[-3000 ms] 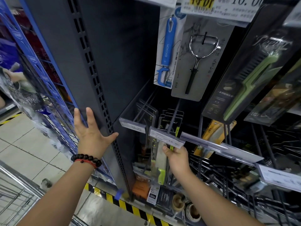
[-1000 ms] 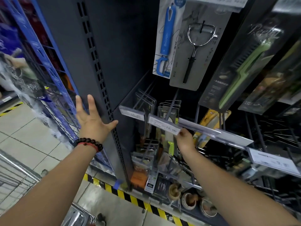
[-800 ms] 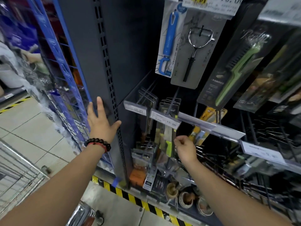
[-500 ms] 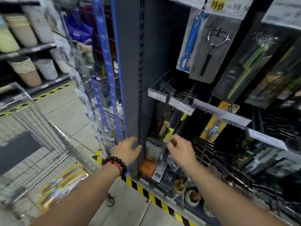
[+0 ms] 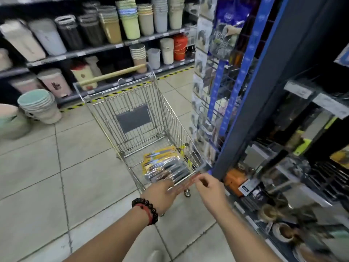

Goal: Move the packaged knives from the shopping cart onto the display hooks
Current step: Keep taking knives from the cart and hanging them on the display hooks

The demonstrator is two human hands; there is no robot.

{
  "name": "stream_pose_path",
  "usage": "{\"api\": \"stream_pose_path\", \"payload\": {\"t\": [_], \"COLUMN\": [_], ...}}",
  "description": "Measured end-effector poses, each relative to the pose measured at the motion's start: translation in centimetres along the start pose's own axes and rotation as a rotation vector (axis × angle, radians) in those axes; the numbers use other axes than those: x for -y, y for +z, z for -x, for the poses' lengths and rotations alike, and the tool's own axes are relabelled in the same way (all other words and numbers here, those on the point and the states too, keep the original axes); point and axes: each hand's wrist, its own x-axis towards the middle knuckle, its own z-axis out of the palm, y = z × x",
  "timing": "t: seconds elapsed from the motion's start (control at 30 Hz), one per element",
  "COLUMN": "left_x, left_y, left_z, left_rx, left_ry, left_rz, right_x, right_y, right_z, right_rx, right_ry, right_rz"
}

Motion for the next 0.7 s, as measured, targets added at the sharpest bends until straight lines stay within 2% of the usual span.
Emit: {"api": "stream_pose_path", "payload": {"t": [0.2,0.4,0.7], "left_x": [12.1,22.8,27.6], "left_y": [-2.8,-9.1,-16.5], "left_z": [2.5,1.1,-8.6], "left_rx": [0.008,-0.010,0.109], "left_ry": [-0.096,-0.029,0.155], "left_rz": [0.049,0.078,-0.010], "right_x": [4.4,10.2,14.7], "right_y": [10.8,21.7,27.4], "right_z": [2.0,0.3,-5.5], "right_rx": [0.089,0.084,-0.061], "right_ry": [0.046,0.104,0.223], "right_rz": [0.021,0.055,-0.015]}}
